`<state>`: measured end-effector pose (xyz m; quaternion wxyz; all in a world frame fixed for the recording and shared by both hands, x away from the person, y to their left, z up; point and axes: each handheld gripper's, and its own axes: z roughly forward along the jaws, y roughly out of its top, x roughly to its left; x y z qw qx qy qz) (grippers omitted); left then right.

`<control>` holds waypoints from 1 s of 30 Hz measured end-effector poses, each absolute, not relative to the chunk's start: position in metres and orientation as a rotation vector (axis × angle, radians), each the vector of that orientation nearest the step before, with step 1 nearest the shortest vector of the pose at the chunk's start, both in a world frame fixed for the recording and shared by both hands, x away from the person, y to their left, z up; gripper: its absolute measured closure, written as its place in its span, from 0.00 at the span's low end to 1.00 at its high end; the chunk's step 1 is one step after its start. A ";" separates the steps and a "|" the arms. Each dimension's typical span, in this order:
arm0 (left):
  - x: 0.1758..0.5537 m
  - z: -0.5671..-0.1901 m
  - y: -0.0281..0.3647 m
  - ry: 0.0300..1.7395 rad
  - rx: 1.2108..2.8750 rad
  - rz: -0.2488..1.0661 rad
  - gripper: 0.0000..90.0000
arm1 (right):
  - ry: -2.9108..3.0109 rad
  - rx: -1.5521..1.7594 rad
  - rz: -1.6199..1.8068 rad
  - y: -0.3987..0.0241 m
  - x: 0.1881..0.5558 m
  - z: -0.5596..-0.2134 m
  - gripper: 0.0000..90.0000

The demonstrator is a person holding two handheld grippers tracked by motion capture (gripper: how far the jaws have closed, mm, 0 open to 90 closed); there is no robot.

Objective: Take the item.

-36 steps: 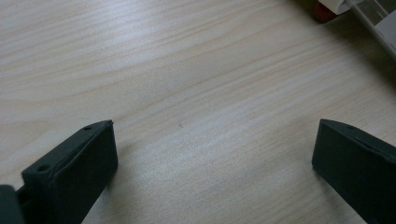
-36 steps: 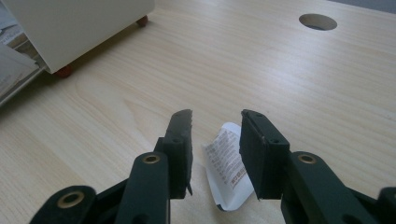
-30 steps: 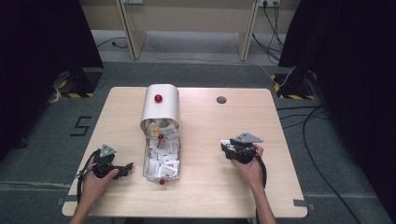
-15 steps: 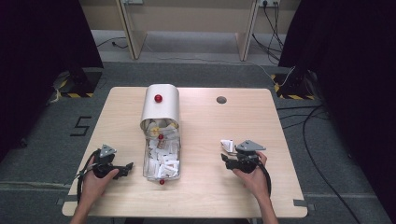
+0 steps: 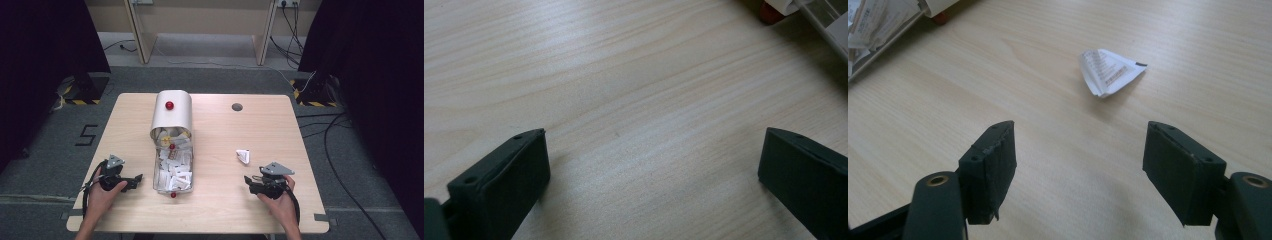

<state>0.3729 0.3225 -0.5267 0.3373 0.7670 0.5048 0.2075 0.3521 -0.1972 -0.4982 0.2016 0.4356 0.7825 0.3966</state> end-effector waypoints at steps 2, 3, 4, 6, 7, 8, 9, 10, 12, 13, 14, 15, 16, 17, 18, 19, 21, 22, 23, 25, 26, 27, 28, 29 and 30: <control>0.373 -0.527 0.322 1.316 1.999 0.541 0.00 | 2.194 1.217 1.104 -0.198 0.349 -0.500 0.34; 0.373 -0.527 0.322 1.316 1.999 0.541 0.00 | 2.195 1.221 1.102 -0.199 0.348 -0.501 0.34; 0.373 -0.527 0.322 1.316 1.999 0.541 0.00 | 2.198 1.220 1.099 -0.199 0.346 -0.502 0.34; 0.373 -0.527 0.322 1.316 1.999 0.540 0.00 | 2.201 1.221 1.094 -0.200 0.343 -0.503 0.34; 0.373 -0.527 0.322 1.316 1.999 0.541 0.00 | 2.203 1.220 1.094 -0.200 0.342 -0.504 0.34; 0.373 -0.527 0.322 1.316 1.999 0.540 0.00 | 2.205 1.222 1.092 -0.200 0.340 -0.505 0.34; 0.373 -0.527 0.322 1.316 1.999 0.541 0.00 | 2.206 1.221 1.090 -0.201 0.339 -0.505 0.34; 0.373 -0.527 0.322 1.316 1.999 0.541 0.00 | 2.207 1.220 1.091 -0.201 0.337 -0.506 0.34; 0.373 -0.527 0.322 1.316 1.999 0.540 0.00 | 2.207 1.222 1.091 -0.202 0.334 -0.506 0.34; 0.373 -0.527 0.322 1.316 1.999 0.541 0.00 | 2.210 1.223 1.090 -0.202 0.333 -0.507 0.33; 0.373 -0.527 0.322 1.316 1.999 0.541 0.00 | 2.214 1.224 1.089 -0.203 0.331 -0.508 0.33; 0.373 -0.527 0.322 1.316 1.999 0.541 0.00 | 2.216 1.228 1.088 -0.203 0.330 -0.508 0.33; 0.373 -0.527 0.322 1.316 1.999 0.541 0.00 | 2.223 1.226 1.086 -0.203 0.329 -0.509 0.33; 0.373 -0.527 0.322 1.316 2.000 0.541 0.00 | 2.224 1.227 1.084 -0.203 0.328 -0.511 0.33; 0.373 -0.527 0.322 1.316 1.999 0.540 0.00 | 2.225 1.233 1.079 -0.203 0.326 -0.512 0.33; 0.373 -0.527 0.322 1.316 1.999 0.541 0.00 | 2.230 1.235 1.073 -0.203 0.325 -0.513 0.33; 0.373 -0.527 0.322 1.316 1.999 0.541 0.00 | 2.233 1.236 1.062 -0.204 0.323 -0.514 0.32; 0.373 -0.527 0.322 1.316 1.999 0.541 0.00 | 2.235 1.237 1.058 -0.205 0.322 -0.515 0.32; 0.373 -0.527 0.322 1.316 1.999 0.541 0.00 | 2.236 1.237 1.052 -0.205 0.321 -0.516 0.32; 0.373 -0.527 0.322 1.316 1.999 0.541 0.00 | 2.234 1.238 1.040 -0.206 0.319 -0.516 0.32; 0.373 -0.527 0.322 1.316 1.999 0.541 0.00 | 2.235 1.239 1.037 -0.207 0.317 -0.515 0.32; 0.373 -0.527 0.322 1.316 1.999 0.541 0.00 | 2.238 1.247 1.030 -0.207 0.316 -0.516 0.32; 0.373 -0.527 0.322 1.316 1.999 0.541 0.00 | 2.242 1.251 1.023 -0.208 0.315 -0.516 0.32; 0.373 -0.527 0.322 1.316 1.999 0.541 0.00 | 2.242 1.253 1.016 -0.208 0.314 -0.516 0.32; 0.373 -0.527 0.322 1.316 1.999 0.541 0.00 | 2.241 1.251 1.012 -0.209 0.313 -0.516 0.32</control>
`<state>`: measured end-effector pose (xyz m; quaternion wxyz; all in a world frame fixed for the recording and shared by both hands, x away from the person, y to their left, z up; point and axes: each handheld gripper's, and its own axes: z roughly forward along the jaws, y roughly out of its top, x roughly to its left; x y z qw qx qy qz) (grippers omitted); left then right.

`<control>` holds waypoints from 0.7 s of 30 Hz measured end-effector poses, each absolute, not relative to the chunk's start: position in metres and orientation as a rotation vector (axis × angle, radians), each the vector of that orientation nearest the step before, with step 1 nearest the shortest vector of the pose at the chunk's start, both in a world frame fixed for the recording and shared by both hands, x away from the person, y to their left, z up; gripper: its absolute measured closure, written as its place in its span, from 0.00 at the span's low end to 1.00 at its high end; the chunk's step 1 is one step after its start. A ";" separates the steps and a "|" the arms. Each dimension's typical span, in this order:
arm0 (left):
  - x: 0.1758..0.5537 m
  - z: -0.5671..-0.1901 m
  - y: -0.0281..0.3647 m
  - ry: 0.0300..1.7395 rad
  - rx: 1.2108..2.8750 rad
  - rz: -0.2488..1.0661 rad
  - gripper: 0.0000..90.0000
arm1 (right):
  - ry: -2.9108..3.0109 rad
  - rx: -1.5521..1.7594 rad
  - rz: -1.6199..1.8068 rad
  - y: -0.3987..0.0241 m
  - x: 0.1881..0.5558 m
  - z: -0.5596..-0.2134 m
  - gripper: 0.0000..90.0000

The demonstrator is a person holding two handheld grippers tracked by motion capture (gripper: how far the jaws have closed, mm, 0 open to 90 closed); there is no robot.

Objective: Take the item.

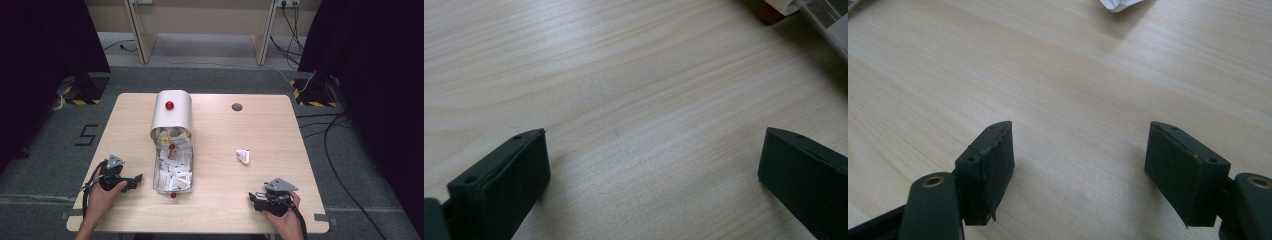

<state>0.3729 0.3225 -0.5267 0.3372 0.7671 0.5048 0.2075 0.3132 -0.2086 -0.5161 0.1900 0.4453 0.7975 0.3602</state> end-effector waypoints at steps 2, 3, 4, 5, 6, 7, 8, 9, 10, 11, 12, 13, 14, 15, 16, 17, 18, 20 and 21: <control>0.373 -0.527 0.322 1.316 1.999 0.541 0.00 | 2.242 1.253 1.003 -0.209 0.311 -0.516 0.31; 0.373 -0.527 0.322 1.316 1.999 0.541 0.00 | 2.244 1.248 0.998 -0.209 0.310 -0.516 0.30; 0.373 -0.527 0.322 1.316 1.999 0.541 0.00 | 2.243 1.251 0.992 -0.209 0.309 -0.516 0.30; 0.373 -0.527 0.322 1.316 2.000 0.541 0.00 | 2.242 1.249 0.987 -0.209 0.308 -0.516 0.29; 0.373 -0.527 0.322 1.316 1.999 0.541 0.00 | 2.245 1.245 0.979 -0.209 0.307 -0.517 0.28; 0.373 -0.527 0.322 1.316 1.999 0.541 0.00 | 2.245 1.248 0.975 -0.208 0.306 -0.517 0.27; 0.373 -0.527 0.322 1.316 1.999 0.541 0.00 | 2.246 1.243 0.973 -0.208 0.305 -0.517 0.26; 0.373 -0.527 0.322 1.316 1.999 0.541 0.00 | 2.248 1.245 0.972 -0.208 0.304 -0.517 0.25; 0.373 -0.527 0.322 1.316 1.999 0.541 0.00 | 2.248 1.241 0.972 -0.209 0.304 -0.517 0.23; 0.373 -0.527 0.322 1.316 1.999 0.541 0.00 | 2.252 1.247 0.969 -0.208 0.303 -0.517 0.21; 0.373 -0.527 0.322 1.316 1.999 0.541 0.00 | 2.258 1.247 0.967 -0.208 0.302 -0.517 0.18; 0.373 -0.527 0.322 1.316 1.999 0.541 0.00 | 2.262 1.240 0.964 -0.208 0.301 -0.518 0.17; 0.373 -0.527 0.322 1.316 1.999 0.541 0.00 | 2.257 1.244 0.969 -0.208 0.300 -0.518 0.17; 0.373 -0.527 0.322 1.316 1.999 0.541 0.00 | 2.257 1.237 0.971 -0.209 0.300 -0.518 0.17; 0.373 -0.527 0.322 1.316 1.999 0.541 0.00 | 2.252 1.235 0.975 -0.209 0.299 -0.519 0.17; 0.373 -0.527 0.322 1.316 2.000 0.542 0.00 | 2.248 1.236 0.981 -0.209 0.298 -0.519 0.16; 0.373 -0.527 0.322 1.316 2.000 0.542 0.00 | 2.245 1.230 0.983 -0.209 0.297 -0.520 0.16; 0.373 -0.527 0.322 1.316 2.000 0.542 0.00 | 2.235 1.226 0.993 -0.209 0.295 -0.521 0.15; 0.373 -0.527 0.322 1.316 2.000 0.542 0.00 | 2.233 1.223 0.998 -0.209 0.295 -0.521 0.15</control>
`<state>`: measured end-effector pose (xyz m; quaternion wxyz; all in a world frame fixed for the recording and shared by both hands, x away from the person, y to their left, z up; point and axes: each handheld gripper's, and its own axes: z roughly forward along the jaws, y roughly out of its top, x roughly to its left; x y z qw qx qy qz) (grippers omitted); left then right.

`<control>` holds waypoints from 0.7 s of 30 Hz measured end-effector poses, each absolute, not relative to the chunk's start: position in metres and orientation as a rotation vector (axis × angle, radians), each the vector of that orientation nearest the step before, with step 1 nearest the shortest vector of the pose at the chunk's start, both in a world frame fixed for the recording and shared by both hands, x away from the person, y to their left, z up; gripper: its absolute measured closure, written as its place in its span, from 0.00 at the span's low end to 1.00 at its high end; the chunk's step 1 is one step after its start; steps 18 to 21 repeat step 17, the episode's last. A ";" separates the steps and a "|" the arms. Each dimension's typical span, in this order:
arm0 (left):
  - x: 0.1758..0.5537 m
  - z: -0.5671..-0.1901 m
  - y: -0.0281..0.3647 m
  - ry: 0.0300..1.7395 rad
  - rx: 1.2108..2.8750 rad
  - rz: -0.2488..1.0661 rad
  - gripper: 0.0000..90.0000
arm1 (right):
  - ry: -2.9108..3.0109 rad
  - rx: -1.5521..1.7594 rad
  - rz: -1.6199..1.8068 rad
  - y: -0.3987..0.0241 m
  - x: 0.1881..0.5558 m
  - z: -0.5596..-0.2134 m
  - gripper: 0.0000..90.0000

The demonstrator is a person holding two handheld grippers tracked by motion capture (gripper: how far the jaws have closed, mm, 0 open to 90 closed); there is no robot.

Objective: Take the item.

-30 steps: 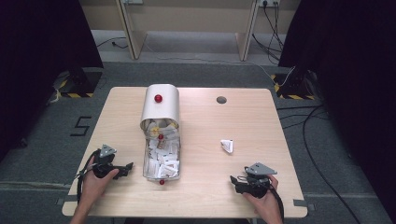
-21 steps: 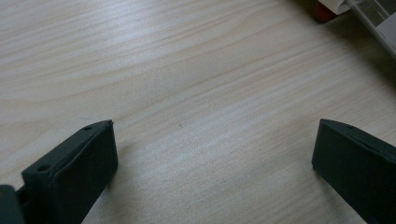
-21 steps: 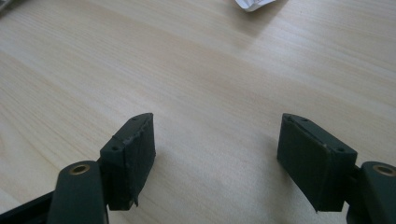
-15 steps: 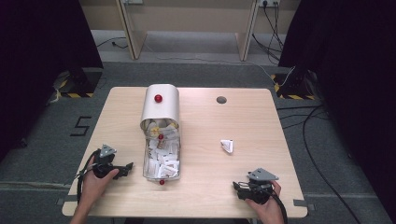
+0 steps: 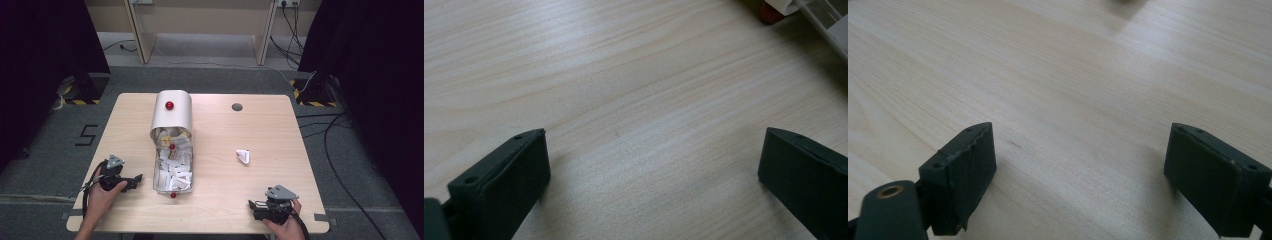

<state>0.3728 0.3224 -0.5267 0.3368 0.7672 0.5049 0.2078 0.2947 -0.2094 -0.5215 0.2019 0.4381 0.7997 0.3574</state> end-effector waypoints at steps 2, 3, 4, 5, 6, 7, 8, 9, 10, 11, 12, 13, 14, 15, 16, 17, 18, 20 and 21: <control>0.373 -0.527 0.322 1.316 2.000 0.542 0.00 | 2.233 1.220 1.006 -0.210 0.294 -0.522 0.15; 0.373 -0.527 0.322 1.316 2.000 0.542 0.00 | 2.230 1.219 1.008 -0.210 0.293 -0.522 0.15; 0.373 -0.527 0.322 1.316 2.000 0.542 0.00 | 2.226 1.219 1.010 -0.210 0.293 -0.523 0.15; 0.373 -0.527 0.322 1.316 2.000 0.542 0.00 | 2.224 1.218 1.011 -0.210 0.292 -0.523 0.15; 0.373 -0.527 0.322 1.316 2.000 0.542 0.00 | 2.224 1.218 1.012 -0.210 0.292 -0.523 0.15; 0.373 -0.527 0.322 1.316 2.000 0.542 0.00 | 2.224 1.218 1.014 -0.210 0.292 -0.523 0.15; 0.373 -0.527 0.322 1.316 2.000 0.542 0.00 | 2.225 1.217 1.014 -0.210 0.292 -0.523 0.15; 0.373 -0.527 0.322 1.316 2.000 0.542 0.00 | 2.225 1.218 1.014 -0.210 0.292 -0.523 0.15; 0.373 -0.527 0.322 1.316 2.000 0.541 0.00 | 2.224 1.217 1.014 -0.210 0.292 -0.523 0.15; 0.373 -0.527 0.322 1.316 2.000 0.542 0.00 | 2.224 1.217 1.014 -0.210 0.292 -0.523 0.15; 0.373 -0.527 0.322 1.316 2.000 0.542 0.00 | 2.224 1.217 1.015 -0.210 0.292 -0.523 0.15; 0.373 -0.527 0.322 1.316 2.000 0.542 0.00 | 2.224 1.217 1.014 -0.210 0.292 -0.523 0.15; 0.373 -0.527 0.322 1.316 2.000 0.542 0.00 | 2.224 1.216 1.015 -0.210 0.292 -0.523 0.15; 0.373 -0.527 0.322 1.316 1.999 0.541 0.00 | 2.224 1.216 1.015 -0.210 0.292 -0.523 0.15; 0.373 -0.527 0.322 1.316 1.999 0.541 0.00 | 2.225 1.216 1.015 -0.210 0.292 -0.523 0.15; 0.373 -0.527 0.322 1.316 2.000 0.541 0.00 | 2.226 1.215 1.014 -0.210 0.292 -0.523 0.15; 0.373 -0.527 0.322 1.316 2.000 0.541 0.00 | 2.226 1.215 1.014 -0.210 0.292 -0.523 0.15; 0.373 -0.527 0.322 1.316 2.000 0.541 0.00 | 2.226 1.215 1.014 -0.210 0.292 -0.523 0.15; 0.373 -0.527 0.322 1.316 2.000 0.541 0.00 | 2.226 1.215 1.014 -0.210 0.292 -0.523 0.15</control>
